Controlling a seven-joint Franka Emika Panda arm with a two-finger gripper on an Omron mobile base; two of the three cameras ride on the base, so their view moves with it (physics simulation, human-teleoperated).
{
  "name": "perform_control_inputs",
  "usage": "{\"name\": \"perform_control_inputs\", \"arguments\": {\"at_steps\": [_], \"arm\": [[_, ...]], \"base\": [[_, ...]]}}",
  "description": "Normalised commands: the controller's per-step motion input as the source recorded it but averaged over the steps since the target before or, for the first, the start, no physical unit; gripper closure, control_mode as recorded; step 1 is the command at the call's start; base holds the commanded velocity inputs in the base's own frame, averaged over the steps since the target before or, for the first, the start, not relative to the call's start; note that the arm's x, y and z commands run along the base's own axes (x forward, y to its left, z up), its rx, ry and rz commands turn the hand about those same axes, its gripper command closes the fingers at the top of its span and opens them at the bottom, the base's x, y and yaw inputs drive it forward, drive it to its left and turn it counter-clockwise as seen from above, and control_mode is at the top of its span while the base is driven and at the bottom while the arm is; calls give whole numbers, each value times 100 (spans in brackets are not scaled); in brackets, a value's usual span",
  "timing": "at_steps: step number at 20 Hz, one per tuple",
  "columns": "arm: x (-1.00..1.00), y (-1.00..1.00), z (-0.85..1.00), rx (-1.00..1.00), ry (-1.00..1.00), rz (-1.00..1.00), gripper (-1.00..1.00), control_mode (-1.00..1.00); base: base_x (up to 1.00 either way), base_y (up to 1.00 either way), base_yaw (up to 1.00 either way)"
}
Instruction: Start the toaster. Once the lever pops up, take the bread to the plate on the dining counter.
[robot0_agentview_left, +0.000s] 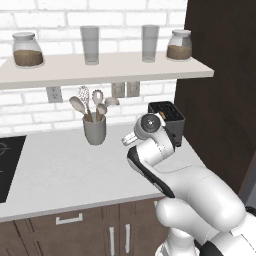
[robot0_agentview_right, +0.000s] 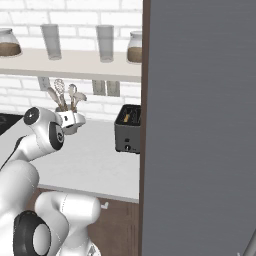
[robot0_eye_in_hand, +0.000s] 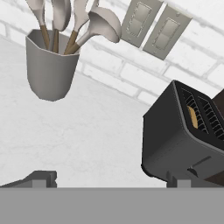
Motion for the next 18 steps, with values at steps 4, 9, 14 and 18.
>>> {"name": "perform_control_inputs", "arguments": {"at_steps": [4, 9, 14, 18], "arm": [[0, 0, 0, 0, 0, 0, -100, -100], [0, 0, 0, 0, 0, 0, -100, -100], [0, 0, 0, 0, 0, 0, -100, -100], [0, 0, 0, 0, 0, 0, -100, -100]], "base": [[0, 0, 0], [0, 0, 0], [0, 0, 0], [0, 0, 0]]}}
